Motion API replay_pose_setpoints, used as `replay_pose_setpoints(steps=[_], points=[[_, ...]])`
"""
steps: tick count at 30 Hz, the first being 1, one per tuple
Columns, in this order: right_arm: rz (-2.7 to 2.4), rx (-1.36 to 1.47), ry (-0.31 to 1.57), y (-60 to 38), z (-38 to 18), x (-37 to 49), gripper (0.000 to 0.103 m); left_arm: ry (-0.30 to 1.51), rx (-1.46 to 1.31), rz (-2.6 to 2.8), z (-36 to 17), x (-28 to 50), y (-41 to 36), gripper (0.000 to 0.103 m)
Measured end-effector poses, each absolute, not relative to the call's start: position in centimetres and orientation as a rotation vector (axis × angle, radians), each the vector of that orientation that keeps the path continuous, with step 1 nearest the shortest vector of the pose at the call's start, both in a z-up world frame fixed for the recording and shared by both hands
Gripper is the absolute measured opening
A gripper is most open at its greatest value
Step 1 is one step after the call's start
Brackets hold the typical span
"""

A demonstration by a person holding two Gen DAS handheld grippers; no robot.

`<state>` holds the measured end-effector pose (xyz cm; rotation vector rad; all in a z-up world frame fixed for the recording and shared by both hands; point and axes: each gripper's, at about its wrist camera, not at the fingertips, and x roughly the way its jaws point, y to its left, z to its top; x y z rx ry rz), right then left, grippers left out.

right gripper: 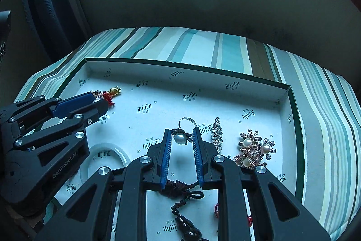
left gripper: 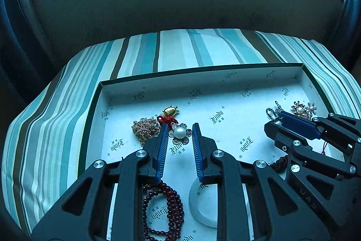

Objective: Organize jewelry
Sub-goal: 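Carry the flower brooch with the left gripper into the tray while the right carries the ring there, then open the left gripper to drop the flower brooch while the right opens to drop the ring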

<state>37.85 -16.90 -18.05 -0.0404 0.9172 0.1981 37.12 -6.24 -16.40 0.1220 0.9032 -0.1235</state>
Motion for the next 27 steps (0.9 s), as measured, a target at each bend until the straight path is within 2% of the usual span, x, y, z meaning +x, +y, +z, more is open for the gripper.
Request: replay_pose_setpoints(steps=[23,26,27], points=[[0.187,-0.040,0.941,-16.5,-18.7,38.8,0.020,0.962,0.098,-0.127,-17.7,38.4,-6.3,0.022],[0.187,-0.040,0.941,-16.6,-18.8,38.7,0.020,0.957,0.100,-0.127,-17.7,38.4,-6.3,0.026],[0.187,-0.041,0.941,-16.5,-18.9,38.6,0.020,0.955,0.100,-0.126,-17.6,38.4,-6.4,0.031]])
